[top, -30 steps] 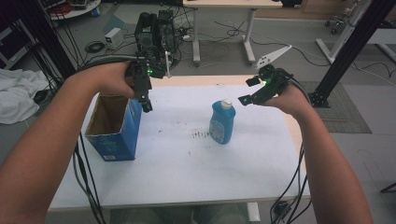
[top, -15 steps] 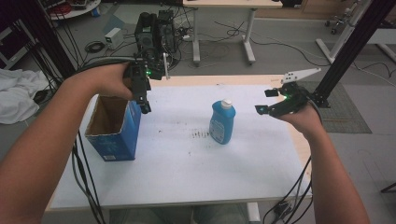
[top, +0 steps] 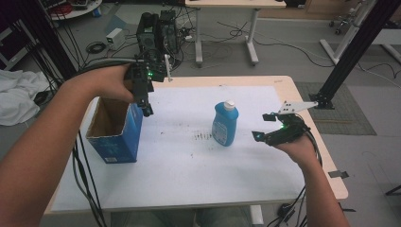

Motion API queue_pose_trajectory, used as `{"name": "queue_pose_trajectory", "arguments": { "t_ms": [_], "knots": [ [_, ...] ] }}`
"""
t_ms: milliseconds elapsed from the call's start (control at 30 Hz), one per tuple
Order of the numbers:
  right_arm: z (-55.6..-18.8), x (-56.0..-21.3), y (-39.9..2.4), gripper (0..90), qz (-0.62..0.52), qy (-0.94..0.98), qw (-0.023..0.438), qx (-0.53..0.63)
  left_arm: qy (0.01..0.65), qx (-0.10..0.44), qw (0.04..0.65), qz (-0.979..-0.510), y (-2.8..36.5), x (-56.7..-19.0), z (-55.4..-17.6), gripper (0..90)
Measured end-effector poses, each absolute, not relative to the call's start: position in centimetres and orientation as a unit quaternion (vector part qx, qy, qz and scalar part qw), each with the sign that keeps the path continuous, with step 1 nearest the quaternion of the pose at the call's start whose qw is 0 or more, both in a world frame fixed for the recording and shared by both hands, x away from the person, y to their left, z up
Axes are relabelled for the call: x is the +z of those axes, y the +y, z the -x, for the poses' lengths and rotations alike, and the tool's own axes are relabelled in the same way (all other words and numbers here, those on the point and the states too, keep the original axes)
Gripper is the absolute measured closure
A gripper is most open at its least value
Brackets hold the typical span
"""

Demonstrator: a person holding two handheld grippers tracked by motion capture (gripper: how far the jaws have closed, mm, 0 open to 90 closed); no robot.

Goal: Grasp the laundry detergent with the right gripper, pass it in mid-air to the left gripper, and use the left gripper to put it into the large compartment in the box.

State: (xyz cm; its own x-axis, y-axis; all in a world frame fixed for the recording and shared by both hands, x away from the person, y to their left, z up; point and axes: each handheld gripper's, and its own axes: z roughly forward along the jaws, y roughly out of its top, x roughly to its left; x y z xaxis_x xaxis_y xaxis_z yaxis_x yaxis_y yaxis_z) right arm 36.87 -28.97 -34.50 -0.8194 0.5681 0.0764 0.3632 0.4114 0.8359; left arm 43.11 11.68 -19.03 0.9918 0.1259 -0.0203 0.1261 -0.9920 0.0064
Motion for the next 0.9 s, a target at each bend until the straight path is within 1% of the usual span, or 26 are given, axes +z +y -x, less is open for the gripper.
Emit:
{"name": "queue_pose_trajectory", "arguments": {
  "t_ms": [200,233,400,567,700,733,800,833,900],
  "knots": [
    [-36.4,-35.7,-27.5,12.1,-0.277,0.834,0.118,0.462,0.062,-0.006,0.006,-0.998,12.0,-18.9,-42.9,7.0],
    [-36.4,-36.1,-26.8,12.1,-0.283,0.83,0.112,0.467,0.062,-0.004,0.006,-0.998,12.0,-18.9,-42.9,7.0],
    [-36.8,-37.2,-25.5,12.1,-0.297,0.828,0.109,0.463,0.06,0.0,0.009,-0.998,12.1,-19.1,-42.5,7.0],
    [-37.4,-38.4,-24.3,12.0,-0.304,0.823,0.122,0.464,0.059,-0.001,0.007,-0.998,12.2,-19.1,-42.3,7.0],
    [-37.5,-38.9,-23.5,12.1,-0.319,0.817,0.113,0.467,0.062,-0.001,0.008,-0.998,12.5,-19.1,-42.2,6.9],
    [-37.4,-39.0,-23.3,12.1,-0.33,0.816,0.105,0.462,0.062,-0.001,0.008,-0.998,12.6,-19.1,-42.3,7.0],
    [-37.6,-39.3,-23.1,12.1,-0.326,0.815,0.111,0.466,0.064,-0.003,0.009,-0.998,12.7,-19.2,-42.3,6.9],
    [-37.8,-39.7,-22.8,12.1,-0.323,0.811,0.127,0.471,0.063,-0.002,0.007,-0.998,12.8,-19.2,-42.3,7.0],
    [-38.0,-40.0,-22.6,12.1,-0.322,0.812,0.128,0.469,0.065,-0.003,0.008,-0.998,12.9,-19.2,-42.3,6.9]
  ]
}}
